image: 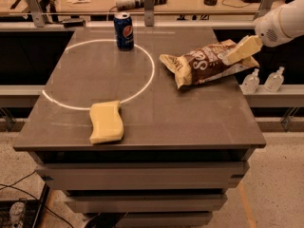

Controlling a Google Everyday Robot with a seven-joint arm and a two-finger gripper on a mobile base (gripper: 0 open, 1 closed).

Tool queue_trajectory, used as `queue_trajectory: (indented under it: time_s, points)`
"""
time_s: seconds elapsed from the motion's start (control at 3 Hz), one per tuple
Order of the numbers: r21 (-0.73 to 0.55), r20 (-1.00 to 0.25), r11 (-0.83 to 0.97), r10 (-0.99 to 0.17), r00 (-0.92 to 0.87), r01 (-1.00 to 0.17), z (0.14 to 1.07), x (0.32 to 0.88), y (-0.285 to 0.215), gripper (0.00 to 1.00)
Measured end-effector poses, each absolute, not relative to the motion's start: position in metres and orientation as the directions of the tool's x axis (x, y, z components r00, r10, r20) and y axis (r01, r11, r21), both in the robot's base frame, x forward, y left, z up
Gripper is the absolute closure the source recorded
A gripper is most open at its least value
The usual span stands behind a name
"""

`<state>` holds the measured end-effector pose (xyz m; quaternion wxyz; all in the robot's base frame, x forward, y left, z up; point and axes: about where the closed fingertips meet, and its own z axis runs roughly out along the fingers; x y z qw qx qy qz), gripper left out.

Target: Move brown chip bag near pepsi can

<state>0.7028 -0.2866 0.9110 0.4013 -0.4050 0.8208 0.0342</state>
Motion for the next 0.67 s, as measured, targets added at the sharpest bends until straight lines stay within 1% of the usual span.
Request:
queue_trajectory:
  time_s: [0.67]
  points:
    - [-0.174, -0.636, 0.648, -0.649, -0.418, -0.741, 0.868, 0.703, -0.264, 0.0]
